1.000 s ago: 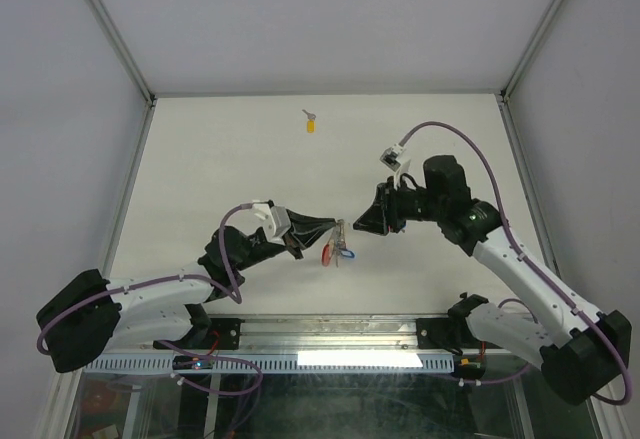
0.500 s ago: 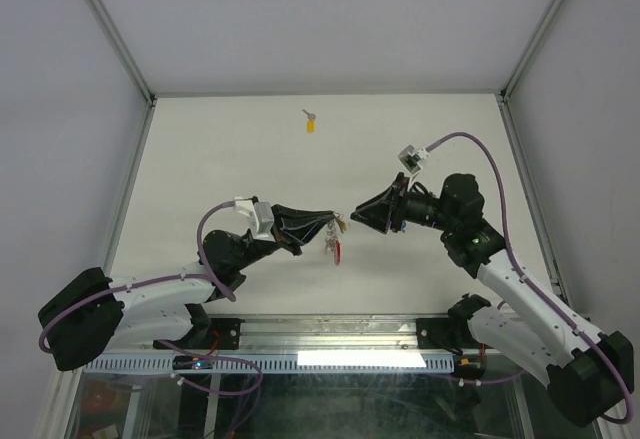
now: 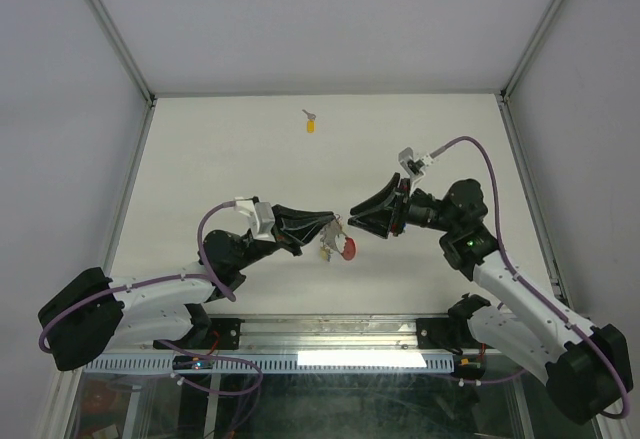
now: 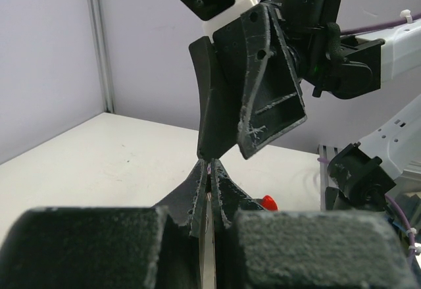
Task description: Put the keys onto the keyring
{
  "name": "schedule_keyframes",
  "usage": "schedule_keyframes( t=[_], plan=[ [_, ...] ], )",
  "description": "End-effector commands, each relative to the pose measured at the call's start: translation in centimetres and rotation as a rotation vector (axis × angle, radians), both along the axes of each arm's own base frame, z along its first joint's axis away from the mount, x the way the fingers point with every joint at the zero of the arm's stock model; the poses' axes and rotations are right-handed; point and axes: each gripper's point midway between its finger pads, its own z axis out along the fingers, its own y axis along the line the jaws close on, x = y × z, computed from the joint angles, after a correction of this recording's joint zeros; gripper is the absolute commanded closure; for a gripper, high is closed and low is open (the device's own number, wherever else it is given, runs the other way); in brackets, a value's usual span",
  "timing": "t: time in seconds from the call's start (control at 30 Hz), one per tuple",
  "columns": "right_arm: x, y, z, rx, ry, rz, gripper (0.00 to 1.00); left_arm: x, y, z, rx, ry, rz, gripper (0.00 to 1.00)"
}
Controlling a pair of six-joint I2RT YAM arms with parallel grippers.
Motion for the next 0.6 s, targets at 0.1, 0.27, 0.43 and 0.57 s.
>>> schedule_keyframes(
  t=[0.1,0.27,0.43,0.57],
  plan=[
    [0.1,-0.8,0.6,-0.014,-0.362,-0.022,0.51,-1.1,-0.1,2.2,-0.048,-0.056,-0.046,1.00],
    [0.1,-0.7,1.1,0.026,-0.573,-0.039,0.54,-1.3,-0.5,1.8,-0.030,-0.057,-0.068,1.00],
    [0.2,0.5,0.7,-0.002,-0.609,0.015,0.57,-1.4,-0.8,1.9,-0.021,-0.062,-0.080,1.00],
    [0.1,1.1,0.9,0.000,-0.613,0.051,0.60,-1.4,-0.9,1.8,-0.013,-0.062,-0.083,1.00]
  ],
)
